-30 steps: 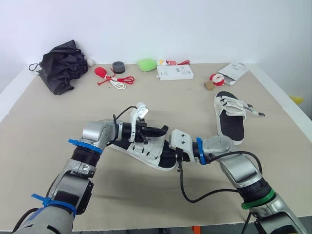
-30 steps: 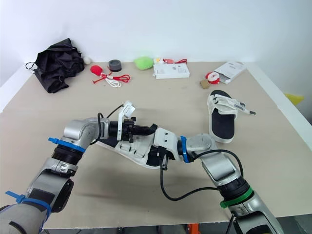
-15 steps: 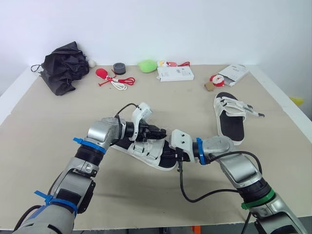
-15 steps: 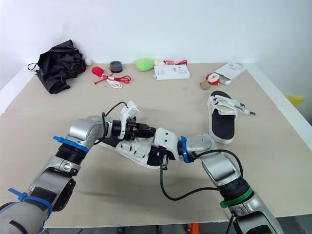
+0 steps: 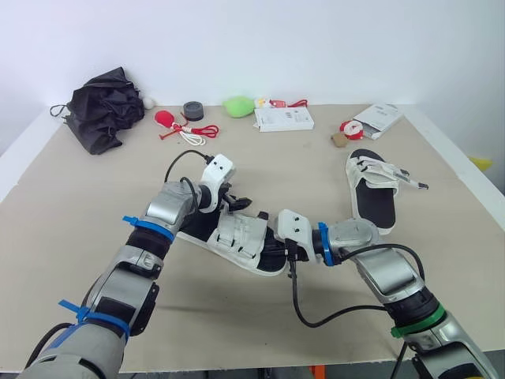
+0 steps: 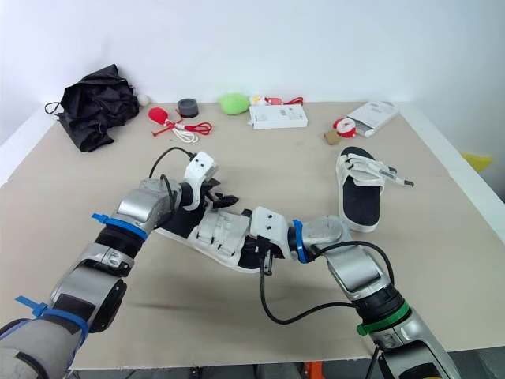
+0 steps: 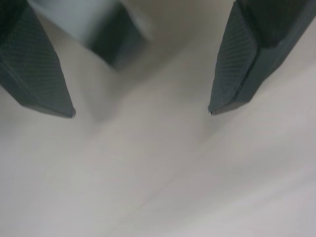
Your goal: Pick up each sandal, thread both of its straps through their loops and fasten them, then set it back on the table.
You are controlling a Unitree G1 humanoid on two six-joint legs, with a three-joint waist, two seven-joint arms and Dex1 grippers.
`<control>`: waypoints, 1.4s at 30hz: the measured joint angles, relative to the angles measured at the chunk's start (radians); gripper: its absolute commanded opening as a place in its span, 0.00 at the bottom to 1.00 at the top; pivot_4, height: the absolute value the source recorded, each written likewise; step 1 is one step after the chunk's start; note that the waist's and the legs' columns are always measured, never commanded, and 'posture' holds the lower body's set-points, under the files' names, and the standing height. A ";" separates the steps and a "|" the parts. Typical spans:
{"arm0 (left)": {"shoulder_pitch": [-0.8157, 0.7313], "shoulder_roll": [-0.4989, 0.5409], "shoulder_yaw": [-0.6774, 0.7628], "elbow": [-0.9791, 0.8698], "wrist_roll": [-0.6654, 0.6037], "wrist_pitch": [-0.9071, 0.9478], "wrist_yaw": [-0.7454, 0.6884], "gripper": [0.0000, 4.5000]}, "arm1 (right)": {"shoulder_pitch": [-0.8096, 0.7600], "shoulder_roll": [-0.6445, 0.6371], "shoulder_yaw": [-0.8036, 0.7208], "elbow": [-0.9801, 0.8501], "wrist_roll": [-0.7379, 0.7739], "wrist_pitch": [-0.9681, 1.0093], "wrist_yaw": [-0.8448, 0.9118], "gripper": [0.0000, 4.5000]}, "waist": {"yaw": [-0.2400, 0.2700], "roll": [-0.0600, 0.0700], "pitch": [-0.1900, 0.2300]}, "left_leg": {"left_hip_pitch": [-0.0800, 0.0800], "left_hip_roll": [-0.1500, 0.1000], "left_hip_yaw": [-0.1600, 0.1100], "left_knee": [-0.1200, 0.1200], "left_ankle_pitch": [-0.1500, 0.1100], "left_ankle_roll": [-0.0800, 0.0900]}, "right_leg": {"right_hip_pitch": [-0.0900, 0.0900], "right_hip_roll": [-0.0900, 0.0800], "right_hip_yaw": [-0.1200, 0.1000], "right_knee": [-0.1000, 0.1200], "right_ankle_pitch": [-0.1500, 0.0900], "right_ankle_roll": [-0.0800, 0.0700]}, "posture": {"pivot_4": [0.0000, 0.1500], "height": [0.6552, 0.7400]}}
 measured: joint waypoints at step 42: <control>0.483 0.354 0.067 -0.502 -0.229 -0.371 -0.743 0.99 | 0.376 -0.178 -0.492 -0.548 0.549 0.376 -0.232 0.00 | 0.014 0.002 0.020 | -0.016 0.002 -0.001 0.007 0.000 -0.004 | -0.014 0.001 0.000 0.003 0.000 0.000 | 1.00 1.00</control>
